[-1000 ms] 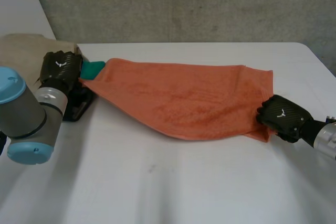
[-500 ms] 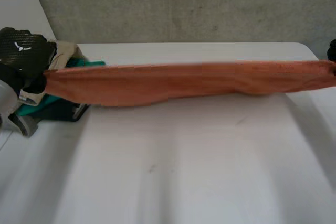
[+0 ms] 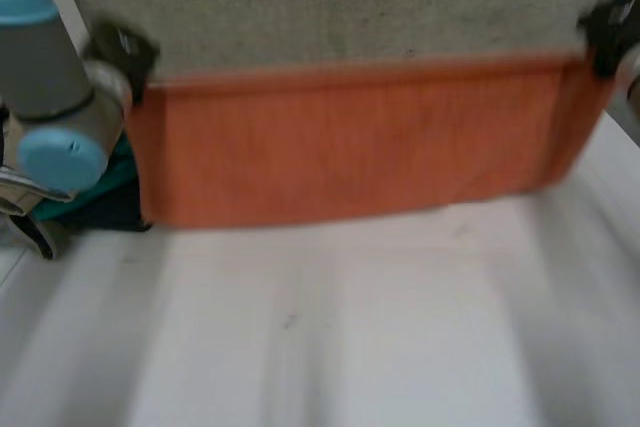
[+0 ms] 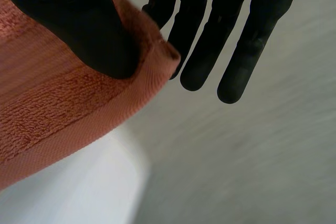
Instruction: Fold the laundry.
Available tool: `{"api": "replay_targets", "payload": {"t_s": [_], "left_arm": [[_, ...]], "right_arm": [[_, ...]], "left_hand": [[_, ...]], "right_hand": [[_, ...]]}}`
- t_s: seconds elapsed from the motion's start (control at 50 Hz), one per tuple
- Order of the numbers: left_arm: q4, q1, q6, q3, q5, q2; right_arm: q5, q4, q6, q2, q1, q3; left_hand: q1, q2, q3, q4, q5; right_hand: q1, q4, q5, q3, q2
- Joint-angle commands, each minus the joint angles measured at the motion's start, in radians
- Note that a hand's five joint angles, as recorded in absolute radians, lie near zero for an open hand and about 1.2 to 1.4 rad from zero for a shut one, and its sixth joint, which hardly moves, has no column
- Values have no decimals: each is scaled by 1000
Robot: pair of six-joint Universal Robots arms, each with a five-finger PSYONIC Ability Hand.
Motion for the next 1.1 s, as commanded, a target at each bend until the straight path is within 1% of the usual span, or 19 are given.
{"api": "replay_targets", "payload": {"t_s": [0.02, 0.06, 0.16, 0.36, 0.46, 0.52, 0.6, 0.66, 0.68, 0.72, 0.74, 0.8, 0.86, 0.88, 0.9, 0.94, 1.0, 1.04, 1.1], "left_arm": [[548, 16, -115, 88, -8, 51], [582, 16, -139, 33, 19, 63], [562, 16, -150, -106, 30, 88], [571, 15, -187, -383, 35, 100], [570, -4, -184, -519, 76, 68], [559, -13, -182, -574, 82, 62], [498, -27, -175, -674, 76, 77], [397, -30, -161, -760, 66, 125], [336, -32, -150, -806, 59, 157], [265, -30, -132, -852, 55, 194], [188, -27, -109, -899, 52, 238], [68, -19, -71, -973, 49, 315], [-135, 13, -9, -1085, 58, 453], [-169, 19, 3, -1102, 64, 477], [-211, 34, 23, -1127, 87, 519], [-216, 44, 40, -1131, 122, 548], [-185, 56, 57, -1105, 176, 539], [-155, 57, 54, -1069, 176, 513], [-95, 45, 35, -969, 145, 443]], "right_arm": [[-24, -515, 211, -74, -28, 49], [-48, -568, 228, -92, -29, 95], [-125, -536, 234, -95, -17, 152], [-199, -439, 221, -42, -16, 275], [-216, -386, 160, -5, -23, 373], [-220, -353, 126, -3, -20, 422], [-220, -287, 61, -19, -31, 503], [-216, -177, -9, -58, -51, 568], [-213, -108, -52, -92, -65, 600], [-205, -15, -113, -135, -88, 635], [-194, 68, -168, -178, -111, 669], [-171, 231, -267, -248, -147, 726], [-170, 457, -409, -360, -218, 822], [-173, 484, -434, -376, -229, 833], [-186, 503, -477, -408, -250, 854], [-200, 487, -508, -425, -261, 864], [-208, 425, -485, -402, -250, 852], [-208, 379, -453, -361, -243, 833], [-207, 281, -358, -272, -215, 770]], "left_hand": [[245, 201, 207, 196, 240], [245, 201, 207, 196, 240], [245, 201, 207, 196, 240], [245, 201, 207, 196, 240], [245, 201, 207, 196, 240], [245, 201, 207, 196, 240], [245, 201, 207, 196, 240], [245, 201, 207, 196, 240], [245, 201, 207, 196, 240], [245, 201, 207, 196, 240], [245, 201, 207, 196, 240], [245, 201, 207, 196, 240], [245, 201, 207, 196, 240], [245, 201, 207, 196, 240], [245, 201, 207, 196, 240], [245, 201, 207, 196, 240], [245, 201, 207, 196, 240], [245, 201, 207, 196, 240], [245, 201, 207, 196, 240]], "right_hand": [[272, 198, 225, 207, 217], [272, 198, 225, 207, 217], [272, 198, 225, 207, 217], [272, 198, 225, 207, 217], [272, 198, 225, 207, 217], [272, 198, 225, 207, 217], [272, 198, 225, 207, 217], [272, 198, 225, 207, 217], [272, 198, 225, 207, 217], [272, 198, 225, 207, 217], [272, 198, 225, 207, 217], [272, 198, 225, 207, 217], [272, 198, 225, 207, 217], [272, 198, 225, 207, 217], [272, 198, 225, 207, 217], [272, 198, 225, 207, 217], [272, 198, 225, 207, 217], [272, 198, 225, 207, 217], [272, 198, 225, 207, 217]]}}
